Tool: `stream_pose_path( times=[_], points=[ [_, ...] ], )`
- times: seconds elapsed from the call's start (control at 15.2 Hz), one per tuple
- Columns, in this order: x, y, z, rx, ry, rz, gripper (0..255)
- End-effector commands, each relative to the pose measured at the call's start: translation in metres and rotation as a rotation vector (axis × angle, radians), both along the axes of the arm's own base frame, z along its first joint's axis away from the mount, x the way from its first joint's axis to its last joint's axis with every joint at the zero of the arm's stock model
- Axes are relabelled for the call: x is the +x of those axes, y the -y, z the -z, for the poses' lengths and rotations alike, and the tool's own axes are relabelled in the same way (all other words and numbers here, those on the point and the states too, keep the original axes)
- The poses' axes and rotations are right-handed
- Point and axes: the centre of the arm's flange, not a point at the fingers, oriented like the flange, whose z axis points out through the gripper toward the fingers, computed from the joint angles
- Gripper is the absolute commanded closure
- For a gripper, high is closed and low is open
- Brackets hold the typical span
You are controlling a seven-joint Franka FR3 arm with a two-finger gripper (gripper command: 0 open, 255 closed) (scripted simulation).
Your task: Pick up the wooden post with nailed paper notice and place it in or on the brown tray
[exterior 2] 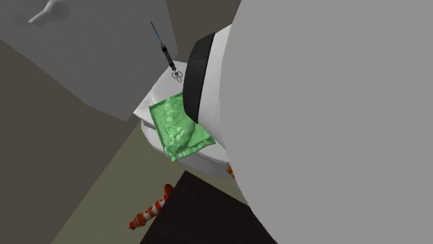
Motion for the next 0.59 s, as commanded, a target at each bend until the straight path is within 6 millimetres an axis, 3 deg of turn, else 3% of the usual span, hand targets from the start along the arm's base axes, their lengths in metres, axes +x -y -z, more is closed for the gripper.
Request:
stream_pose_path(
  times=[0.0,0.2,0.53],
  points=[
    [0.005,-0.01,0.023,0.006,-0.002,-0.054,0],
    [0.013,-0.026,0.058,0.014,-0.006,-0.132,0],
    [0.015,-0.029,0.085,0.016,-0.007,-0.146,0]
  ],
)
